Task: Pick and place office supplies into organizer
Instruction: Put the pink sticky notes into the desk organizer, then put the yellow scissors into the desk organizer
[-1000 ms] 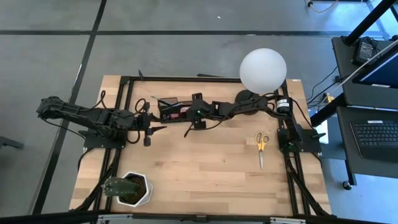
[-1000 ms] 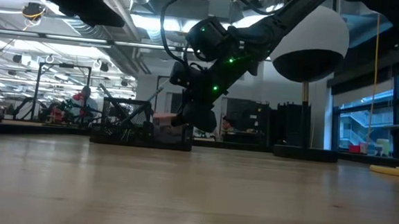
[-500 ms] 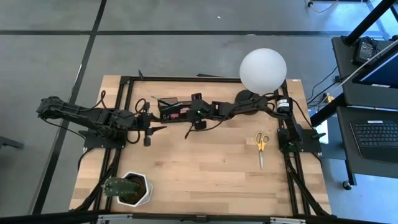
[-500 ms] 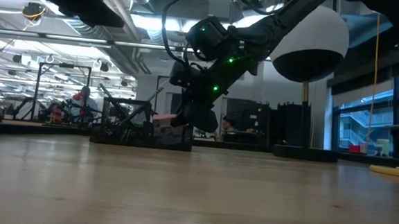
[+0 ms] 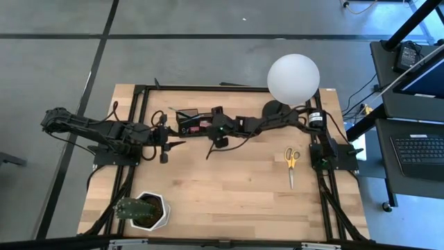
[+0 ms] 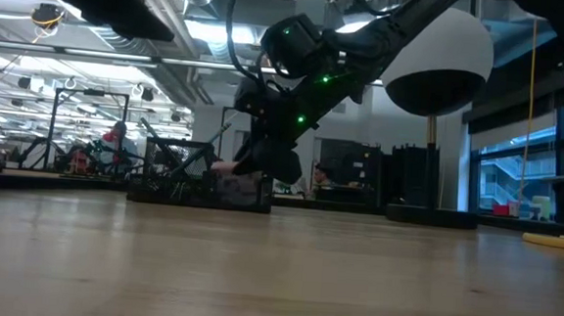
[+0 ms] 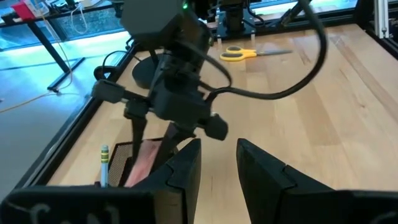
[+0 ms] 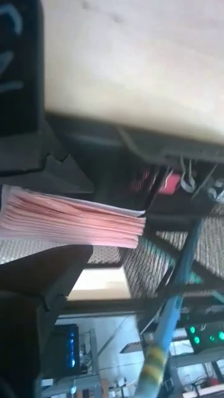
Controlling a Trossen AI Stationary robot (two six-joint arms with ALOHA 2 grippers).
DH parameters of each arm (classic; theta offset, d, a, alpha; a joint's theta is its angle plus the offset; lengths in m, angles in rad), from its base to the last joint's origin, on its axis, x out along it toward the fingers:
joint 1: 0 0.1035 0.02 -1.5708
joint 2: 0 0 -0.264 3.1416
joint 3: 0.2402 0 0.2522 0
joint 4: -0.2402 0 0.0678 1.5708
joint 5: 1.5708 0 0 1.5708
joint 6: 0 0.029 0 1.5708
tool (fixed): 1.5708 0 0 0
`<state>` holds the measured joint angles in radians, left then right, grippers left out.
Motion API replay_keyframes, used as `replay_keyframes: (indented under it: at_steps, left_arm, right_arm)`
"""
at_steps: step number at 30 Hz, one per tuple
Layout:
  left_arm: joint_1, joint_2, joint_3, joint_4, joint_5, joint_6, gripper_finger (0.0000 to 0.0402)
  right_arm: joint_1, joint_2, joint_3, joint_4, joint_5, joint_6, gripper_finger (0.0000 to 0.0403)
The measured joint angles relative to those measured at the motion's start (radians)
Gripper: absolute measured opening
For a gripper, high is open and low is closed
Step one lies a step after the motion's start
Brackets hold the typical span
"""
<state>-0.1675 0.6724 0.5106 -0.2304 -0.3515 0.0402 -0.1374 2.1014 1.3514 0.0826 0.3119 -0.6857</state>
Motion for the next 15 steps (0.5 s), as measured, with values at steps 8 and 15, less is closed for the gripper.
replay_keyframes:
  at_steps: [8, 15]
  left_arm:
    - [0.0, 0.0, 0.0, -0.009, 0.0, 0.0, 0.0097]
    - [0.0, 0.0, 0.0, -0.015, 0.0, -0.001, 0.0097]
  right_arm:
    - [0.036, 0.0, 0.0, -0.048, 0.004, -0.122, 0.0147]
    - [0.07, -0.019, 0.0, -0.076, 0.068, -0.155, 0.0147]
